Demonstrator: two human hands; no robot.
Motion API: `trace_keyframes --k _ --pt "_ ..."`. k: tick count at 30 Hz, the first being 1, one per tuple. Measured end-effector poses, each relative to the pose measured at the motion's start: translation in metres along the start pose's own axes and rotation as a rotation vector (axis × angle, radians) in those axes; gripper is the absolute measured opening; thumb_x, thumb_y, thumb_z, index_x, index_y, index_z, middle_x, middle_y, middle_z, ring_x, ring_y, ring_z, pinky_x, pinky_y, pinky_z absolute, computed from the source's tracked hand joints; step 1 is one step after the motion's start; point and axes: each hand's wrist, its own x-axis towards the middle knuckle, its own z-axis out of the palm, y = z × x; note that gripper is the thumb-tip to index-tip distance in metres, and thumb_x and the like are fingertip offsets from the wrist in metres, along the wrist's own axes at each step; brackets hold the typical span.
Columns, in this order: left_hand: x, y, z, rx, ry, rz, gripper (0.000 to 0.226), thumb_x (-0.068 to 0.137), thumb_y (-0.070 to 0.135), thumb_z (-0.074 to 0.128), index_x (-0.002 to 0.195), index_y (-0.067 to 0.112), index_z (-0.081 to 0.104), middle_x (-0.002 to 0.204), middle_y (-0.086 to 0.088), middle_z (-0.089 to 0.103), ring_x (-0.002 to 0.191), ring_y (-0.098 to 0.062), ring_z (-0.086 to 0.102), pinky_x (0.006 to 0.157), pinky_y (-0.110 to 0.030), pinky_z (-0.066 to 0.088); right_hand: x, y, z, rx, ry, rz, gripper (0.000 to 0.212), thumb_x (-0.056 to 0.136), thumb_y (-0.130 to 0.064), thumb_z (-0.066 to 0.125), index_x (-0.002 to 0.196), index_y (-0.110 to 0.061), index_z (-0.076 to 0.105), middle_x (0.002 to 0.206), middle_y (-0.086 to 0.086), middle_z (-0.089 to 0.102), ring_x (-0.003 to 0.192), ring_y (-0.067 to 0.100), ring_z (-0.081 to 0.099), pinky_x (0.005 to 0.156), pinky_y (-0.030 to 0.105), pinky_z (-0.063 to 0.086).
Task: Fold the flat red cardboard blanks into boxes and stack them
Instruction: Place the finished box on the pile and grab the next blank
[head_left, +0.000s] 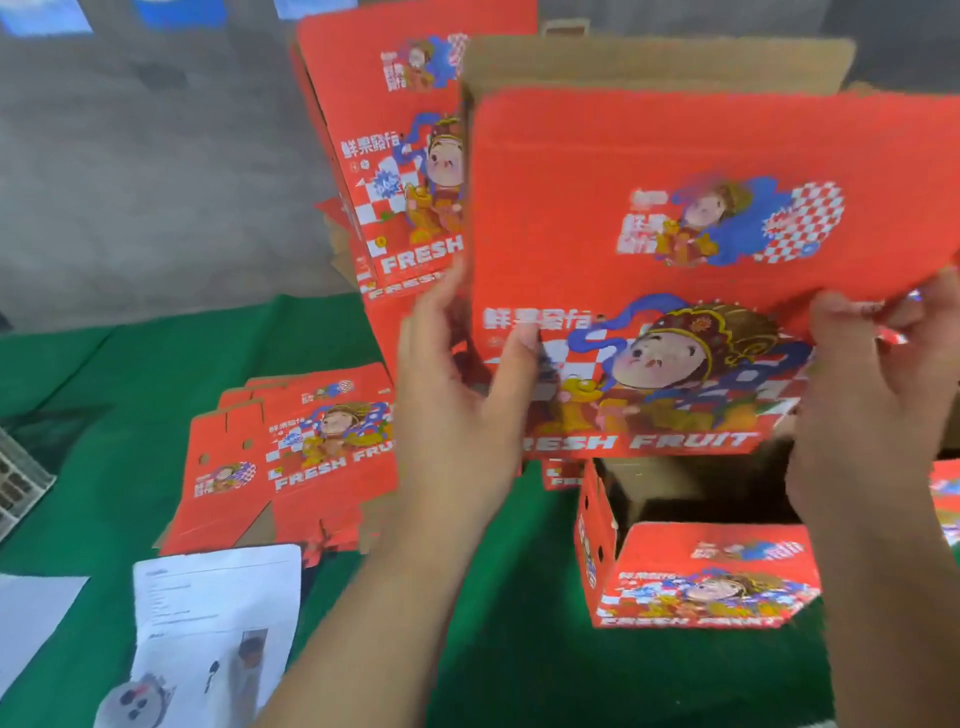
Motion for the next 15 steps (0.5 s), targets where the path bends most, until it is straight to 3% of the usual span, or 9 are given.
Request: trace_keyframes --k 2,3,6,8,10,12,15 --pt "-0.009 -0.014 0.029 0.099 -0.103 0.015 0.067 0.096 0.029 0.067 0.156 0.018 0.04 0.133 -0.001 0.046 0.123 0.012 0.048 0.102 -0.012 0.043 0.014 0.009 -0.013 -0.129 0.103 0.003 0.051 0.087 -0.048 0.067 0.136 -0.05 0.054 0.135 0.003 0.058 0.125 0.027 0.057 0.11 0.052 0.044" --pt "-0.014 -0.023 0.044 0.118 -0.197 -0.006 0.074 0.094 0.034 0.068 0.159 0.02 0.036 0.128 0.004 0.039 0.115 0.024 0.041 0.098 -0.004 0.039 0.019 0.015 -0.016 -0.219 0.146 0.033 0.061 0.084 -0.05 0.063 0.143 -0.05 0.049 0.141 0.006 0.054 0.13 0.031 0.052 0.115 0.05 0.039" --pt "-0.028 -0.047 0.076 0.077 -0.548 -0.133 0.098 0.091 0.032 0.071 0.166 0.027 0.009 0.13 0.004 0.03 0.11 0.04 0.021 0.101 0.002 0.031 0.018 0.028 -0.012 -0.509 0.165 0.165 0.095 0.081 -0.053 0.049 0.165 -0.02 0.018 0.165 0.025 0.02 0.149 0.043 0.025 0.123 0.044 0.018" --pt "-0.032 -0.061 0.087 0.107 -0.692 -0.172 0.11 0.094 0.021 0.071 0.162 0.04 -0.013 0.138 0.003 0.025 0.11 0.045 0.013 0.094 0.012 0.017 -0.001 0.032 -0.003 -0.526 0.126 0.242 0.099 0.08 -0.05 0.049 0.166 -0.02 0.009 0.168 0.027 0.006 0.154 0.044 0.012 0.125 0.046 0.009" --pt "-0.034 -0.07 0.09 0.117 -0.701 -0.2 0.108 0.094 0.021 0.069 0.16 0.049 -0.012 0.138 0.01 0.023 0.115 0.043 0.015 0.098 0.01 0.017 -0.032 0.034 0.005 -0.488 0.086 0.23 0.103 0.078 -0.044 0.057 0.165 -0.017 0.01 0.167 0.025 0.006 0.155 0.042 0.009 0.126 0.051 0.008" --pt "-0.037 -0.071 0.088 0.07 -0.59 -0.238 0.094 0.091 0.026 0.067 0.164 0.042 0.01 0.135 0.008 0.027 0.121 0.032 0.027 0.108 -0.004 0.031 -0.069 0.036 0.01 -0.418 0.073 0.151 0.096 0.077 -0.031 0.064 0.161 -0.01 0.021 0.16 0.023 0.02 0.15 0.041 0.02 0.123 0.057 0.019" --pt "-0.039 -0.068 0.074 0.01 -0.378 -0.331 0.051 0.095 0.033 0.061 0.145 0.035 0.053 0.126 0.014 0.037 0.108 -0.008 0.062 0.105 -0.035 0.051 -0.12 0.042 0.022 -0.236 0.016 0.077 0.07 0.077 -0.013 0.066 0.142 -0.015 0.037 0.142 0.013 0.034 0.133 0.03 0.04 0.11 0.051 0.041"
